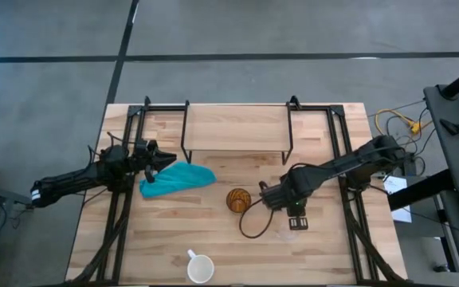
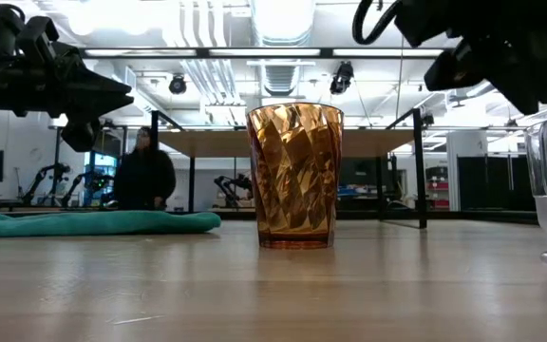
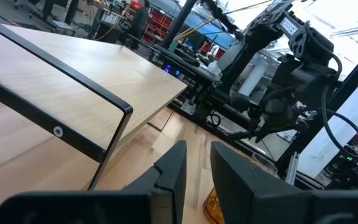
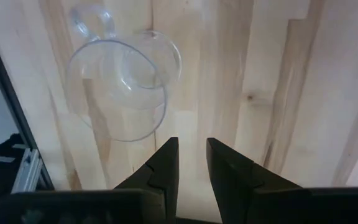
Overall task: Stack small to large cups/mugs on shelf
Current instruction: Put the transparent mug on the shelf
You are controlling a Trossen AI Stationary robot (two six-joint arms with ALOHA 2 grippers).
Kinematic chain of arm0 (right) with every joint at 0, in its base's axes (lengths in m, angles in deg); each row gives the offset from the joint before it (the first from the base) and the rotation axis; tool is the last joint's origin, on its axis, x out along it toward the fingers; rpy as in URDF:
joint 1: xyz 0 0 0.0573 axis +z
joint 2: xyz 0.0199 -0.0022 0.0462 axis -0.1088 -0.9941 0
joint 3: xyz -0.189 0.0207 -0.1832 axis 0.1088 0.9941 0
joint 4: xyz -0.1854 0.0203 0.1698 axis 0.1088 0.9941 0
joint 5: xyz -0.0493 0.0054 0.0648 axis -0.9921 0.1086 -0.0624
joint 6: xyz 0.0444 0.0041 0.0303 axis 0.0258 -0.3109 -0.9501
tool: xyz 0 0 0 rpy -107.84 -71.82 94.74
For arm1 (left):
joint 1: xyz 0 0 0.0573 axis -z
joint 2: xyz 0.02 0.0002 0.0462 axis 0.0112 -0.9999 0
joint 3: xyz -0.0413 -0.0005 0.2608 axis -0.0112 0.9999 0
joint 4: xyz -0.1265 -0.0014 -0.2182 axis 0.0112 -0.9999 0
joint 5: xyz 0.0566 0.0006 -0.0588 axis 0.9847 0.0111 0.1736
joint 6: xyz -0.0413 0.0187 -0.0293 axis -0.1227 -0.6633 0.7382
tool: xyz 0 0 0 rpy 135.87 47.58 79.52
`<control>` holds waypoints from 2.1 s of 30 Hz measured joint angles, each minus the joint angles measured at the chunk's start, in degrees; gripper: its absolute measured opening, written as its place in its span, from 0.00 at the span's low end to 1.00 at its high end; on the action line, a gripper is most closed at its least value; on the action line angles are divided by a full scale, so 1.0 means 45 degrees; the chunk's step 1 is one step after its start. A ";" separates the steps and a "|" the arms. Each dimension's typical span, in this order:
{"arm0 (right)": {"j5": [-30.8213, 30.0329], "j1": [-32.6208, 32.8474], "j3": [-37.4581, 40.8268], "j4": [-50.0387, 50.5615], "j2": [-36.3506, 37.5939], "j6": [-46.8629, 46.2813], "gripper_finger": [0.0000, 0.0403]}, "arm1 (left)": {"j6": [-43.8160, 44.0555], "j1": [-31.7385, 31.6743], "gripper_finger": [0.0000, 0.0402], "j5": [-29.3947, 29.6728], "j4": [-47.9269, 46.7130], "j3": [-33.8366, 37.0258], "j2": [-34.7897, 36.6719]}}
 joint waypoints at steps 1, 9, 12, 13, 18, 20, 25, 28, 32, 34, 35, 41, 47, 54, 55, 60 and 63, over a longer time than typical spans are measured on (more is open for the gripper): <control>0.0005 0.0014 0.0000 -0.0020 0.0010 -0.0235 0.19 | 0.0000 -0.0005 0.15 0.0001 0.0007 0.0000 0.0004; 0.0189 0.0355 -0.0015 -0.0098 0.0194 -0.0714 0.19 | 0.0000 -0.0005 0.15 0.0001 0.0005 0.0000 -0.0005; 0.0193 0.0711 0.0001 -0.0190 0.0194 0.0283 0.19 | -0.0001 -0.0005 0.15 0.0001 0.0006 0.0000 -0.0005; 0.0189 0.0808 0.0024 -0.0308 0.0194 0.0572 0.19 | 0.0000 -0.0005 0.15 0.0001 0.0010 0.0000 -0.0005; 0.0181 0.1019 0.0081 -0.0907 0.0193 0.0613 0.19 | 0.0000 -0.0004 0.15 0.0001 0.0005 0.0000 -0.0005; 0.0049 0.1012 0.0157 -0.1132 0.0189 0.0312 0.19 | 0.0000 0.0000 0.15 -0.0004 0.0009 0.0000 -0.0005; -0.0005 0.1004 0.0350 -0.1230 0.0134 0.0191 0.19 | 0.0000 0.0005 0.15 -0.0001 0.0007 0.0000 -0.0005; -0.0005 0.1009 0.0502 -0.1638 0.0074 0.0191 0.19 | 0.0000 0.0005 0.15 0.0001 0.0005 0.0000 -0.0005; -0.0010 0.1009 0.0533 -0.2001 -0.0117 0.0186 0.19 | 0.0000 0.0005 0.15 0.0001 0.0010 0.0000 -0.0005; -0.0010 0.1009 0.0544 -0.2133 -0.0229 0.0186 0.19 | 0.0000 0.0005 0.15 -0.0003 0.0001 0.0000 -0.0005; -0.0012 0.1009 0.0544 -0.2186 -0.0272 0.0202 0.19 | 0.0000 0.0005 0.15 0.0001 0.0010 0.0000 -0.0004; -0.0687 0.1004 0.0547 -0.2652 -0.0643 0.0372 0.19 | 0.0000 0.0005 0.15 0.0001 0.0010 0.0000 -0.0009; -0.0719 0.1004 0.0549 -0.3116 -0.0744 0.0375 0.19 | 0.0000 0.0005 0.15 0.0001 0.0004 0.0000 -0.0010; -0.0719 0.1004 0.0554 -0.3104 -0.0744 0.0293 0.19 | 0.0000 0.0005 0.15 0.0001 0.0010 0.0000 -0.0005; -0.0719 0.1004 0.0554 -0.3089 -0.0744 0.0298 0.19 | 0.0000 0.0005 0.15 0.0001 0.0010 0.0000 -0.0005; -0.0699 0.1004 0.0554 -0.2952 -0.0692 0.0390 0.19 | 0.0000 0.0005 0.15 0.0001 0.0010 0.0000 -0.0005; -0.0690 0.1076 0.0554 -0.2863 -0.0577 0.0495 0.19 | 0.0000 0.0005 0.15 0.0001 0.0008 0.0000 -0.0005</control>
